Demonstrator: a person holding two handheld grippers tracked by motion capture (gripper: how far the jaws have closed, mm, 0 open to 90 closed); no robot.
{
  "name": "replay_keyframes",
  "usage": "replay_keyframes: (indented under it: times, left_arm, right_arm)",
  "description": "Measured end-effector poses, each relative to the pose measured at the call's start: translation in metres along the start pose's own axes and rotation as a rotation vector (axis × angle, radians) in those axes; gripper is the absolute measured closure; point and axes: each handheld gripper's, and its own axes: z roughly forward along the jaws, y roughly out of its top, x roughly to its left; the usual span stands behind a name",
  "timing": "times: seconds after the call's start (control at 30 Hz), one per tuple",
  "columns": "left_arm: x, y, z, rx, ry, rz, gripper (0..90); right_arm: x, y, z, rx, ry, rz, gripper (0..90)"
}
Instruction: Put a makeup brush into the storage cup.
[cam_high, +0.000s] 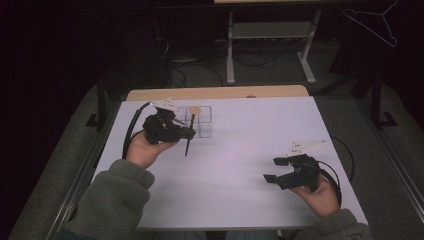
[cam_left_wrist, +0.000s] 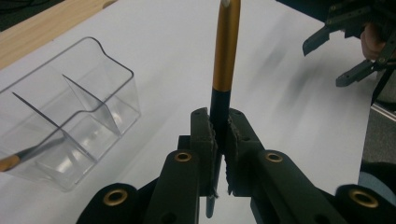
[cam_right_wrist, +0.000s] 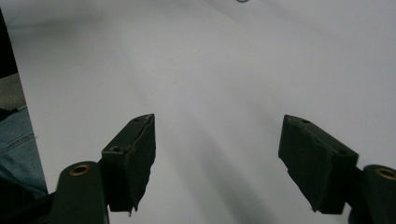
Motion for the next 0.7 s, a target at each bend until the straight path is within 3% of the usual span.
replay_keyframes:
  times: [0.27,0.3,0.47,0.7]
  left_arm:
    - [0.01,0.017,-0.009,-0.024,0.037,0.0,82.9]
    - [0.012,0.019,-0.01,-0.029,0.041,-0.003,82.9]
    - [0.026,0.028,-0.012,-0.057,0.054,-0.033,82.9]
    - [0.042,0.037,-0.01,-0.074,0.072,-0.062,82.9]
  right_arm:
    - [-0.002,0.0,0.001,-0.006,0.003,-0.003,25.8]
    - [-0.003,0.0,0.002,-0.005,0.002,-0.021,25.9]
    - [0.0,0.003,0.004,-0.002,0.009,-0.043,27.4]
    - [-0.001,0.002,0.003,-0.009,0.01,-0.031,26.0]
